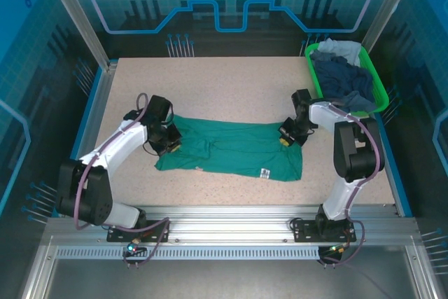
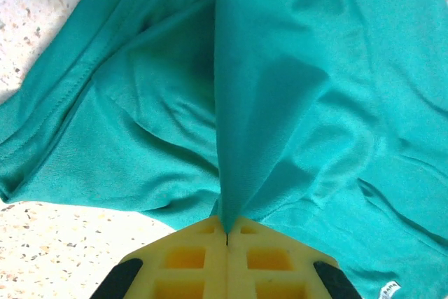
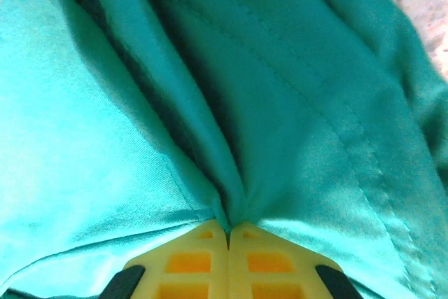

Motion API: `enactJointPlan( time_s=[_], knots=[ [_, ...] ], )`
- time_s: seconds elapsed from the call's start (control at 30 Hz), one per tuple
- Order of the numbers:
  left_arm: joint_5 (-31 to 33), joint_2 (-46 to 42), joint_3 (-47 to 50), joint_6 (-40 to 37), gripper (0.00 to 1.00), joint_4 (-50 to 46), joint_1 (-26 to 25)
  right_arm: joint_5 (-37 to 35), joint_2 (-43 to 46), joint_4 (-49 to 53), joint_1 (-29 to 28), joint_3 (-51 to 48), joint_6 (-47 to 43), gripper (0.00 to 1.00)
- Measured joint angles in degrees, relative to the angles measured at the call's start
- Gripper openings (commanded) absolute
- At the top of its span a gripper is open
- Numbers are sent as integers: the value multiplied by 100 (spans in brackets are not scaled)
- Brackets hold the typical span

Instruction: Fold and stack the t-shirts

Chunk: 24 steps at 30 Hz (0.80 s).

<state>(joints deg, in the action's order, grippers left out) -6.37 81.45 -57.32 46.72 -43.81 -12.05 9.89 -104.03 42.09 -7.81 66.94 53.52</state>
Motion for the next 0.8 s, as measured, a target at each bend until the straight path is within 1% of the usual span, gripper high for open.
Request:
enactJointPlan(
  time_s=[0.27, 0.53, 0.8],
  knots=[
    [-4, -48, -83, 127, 0, -11, 0, -24, 24, 162, 0, 90, -39, 13],
    [-7, -50, -83, 142, 0, -31, 0, -39, -208, 203, 0, 262, -39, 13],
    [-9, -66, -83, 144, 0, -46, 0, -46, -271, 317, -4, 511, -59, 16]
  ],
)
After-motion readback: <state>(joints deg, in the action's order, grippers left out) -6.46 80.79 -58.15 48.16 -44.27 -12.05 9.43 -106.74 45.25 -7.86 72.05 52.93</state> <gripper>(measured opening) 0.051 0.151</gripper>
